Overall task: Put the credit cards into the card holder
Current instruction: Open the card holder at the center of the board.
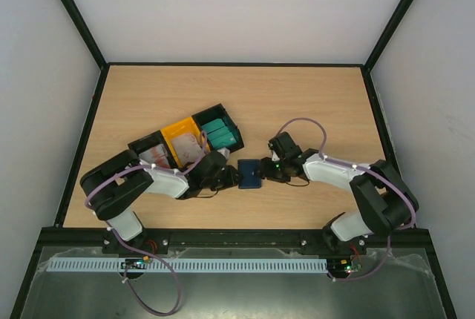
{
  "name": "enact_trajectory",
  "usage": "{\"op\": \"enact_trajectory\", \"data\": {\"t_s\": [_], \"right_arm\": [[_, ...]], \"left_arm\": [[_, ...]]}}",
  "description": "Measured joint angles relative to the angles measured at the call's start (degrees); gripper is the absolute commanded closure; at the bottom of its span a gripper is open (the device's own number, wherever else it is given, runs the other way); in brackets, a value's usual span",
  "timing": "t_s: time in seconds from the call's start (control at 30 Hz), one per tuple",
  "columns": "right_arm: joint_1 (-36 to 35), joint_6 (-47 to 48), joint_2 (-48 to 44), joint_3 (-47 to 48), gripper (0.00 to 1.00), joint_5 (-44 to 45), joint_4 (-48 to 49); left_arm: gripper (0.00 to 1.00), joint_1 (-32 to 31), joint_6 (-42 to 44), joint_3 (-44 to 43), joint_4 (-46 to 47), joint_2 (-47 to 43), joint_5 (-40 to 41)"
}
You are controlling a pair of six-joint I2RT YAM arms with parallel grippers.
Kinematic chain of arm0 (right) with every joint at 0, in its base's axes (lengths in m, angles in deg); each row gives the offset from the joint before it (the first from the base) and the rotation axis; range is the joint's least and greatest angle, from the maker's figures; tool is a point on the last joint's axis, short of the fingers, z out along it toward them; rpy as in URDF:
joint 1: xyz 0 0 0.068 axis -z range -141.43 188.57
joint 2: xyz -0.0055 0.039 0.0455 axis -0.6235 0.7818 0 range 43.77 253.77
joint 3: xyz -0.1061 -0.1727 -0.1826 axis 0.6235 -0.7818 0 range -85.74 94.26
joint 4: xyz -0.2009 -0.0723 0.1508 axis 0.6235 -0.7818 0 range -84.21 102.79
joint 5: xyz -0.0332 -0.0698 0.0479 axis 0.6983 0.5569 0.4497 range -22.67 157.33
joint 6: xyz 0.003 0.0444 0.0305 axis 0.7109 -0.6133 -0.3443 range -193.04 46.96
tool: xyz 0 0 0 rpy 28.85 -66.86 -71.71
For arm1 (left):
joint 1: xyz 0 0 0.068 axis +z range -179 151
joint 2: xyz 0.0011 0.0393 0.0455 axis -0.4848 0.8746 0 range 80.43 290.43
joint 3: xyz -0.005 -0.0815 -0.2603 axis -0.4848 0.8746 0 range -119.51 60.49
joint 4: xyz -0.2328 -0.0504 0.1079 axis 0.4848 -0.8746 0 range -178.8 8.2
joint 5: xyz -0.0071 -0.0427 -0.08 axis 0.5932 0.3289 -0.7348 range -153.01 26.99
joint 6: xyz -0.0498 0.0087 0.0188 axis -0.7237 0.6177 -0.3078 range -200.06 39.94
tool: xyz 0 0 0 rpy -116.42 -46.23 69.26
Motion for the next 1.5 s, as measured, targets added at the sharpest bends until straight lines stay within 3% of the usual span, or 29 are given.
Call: {"op": "enact_trajectory", "data": {"t_s": [0.2,0.4,0.67,0.77,0.93,1.2,1.27,1.5], "right_arm": [[-4.1,0.7,0.0,3.2,0.41,12.9,-6.7],[-7.2,1.9,2.1,5.9,0.4,18.8,-9.5],[-7.8,0.9,2.8,7.5,0.6,28.1,-13.0],[-7.8,0.4,2.8,7.5,0.62,30.2,-14.6],[-7.8,-0.1,2.8,6.6,0.66,28.8,-14.4],[-7.8,-1.3,3.2,5.6,0.83,25.0,-11.3],[-7.8,-1.6,3.2,5.3,0.96,24.7,-10.4],[-7.8,-2.8,2.0,5.3,0.98,23.9,-9.6]], "left_arm": [[0.77,0.0,0.7,-1.8,-2.3,0.6,0.7],[0.77,-0.5,1.3,-3.4,-5.3,0.7,2.1],[0.77,-0.9,1.2,-4.8,-7.6,1.0,4.1],[0.77,-0.9,1.2,-4.8,-7.7,1.0,4.3],[0.76,-0.9,1.1,-5.1,-8.0,1.1,4.5],[0.74,-0.9,1.0,-5.1,-7.8,1.1,4.5],[0.71,-1.0,1.0,-5.1,-7.7,1.1,4.5],[0.42,-1.0,1.3,-4.8,-7.6,-0.3,4.6]]}}
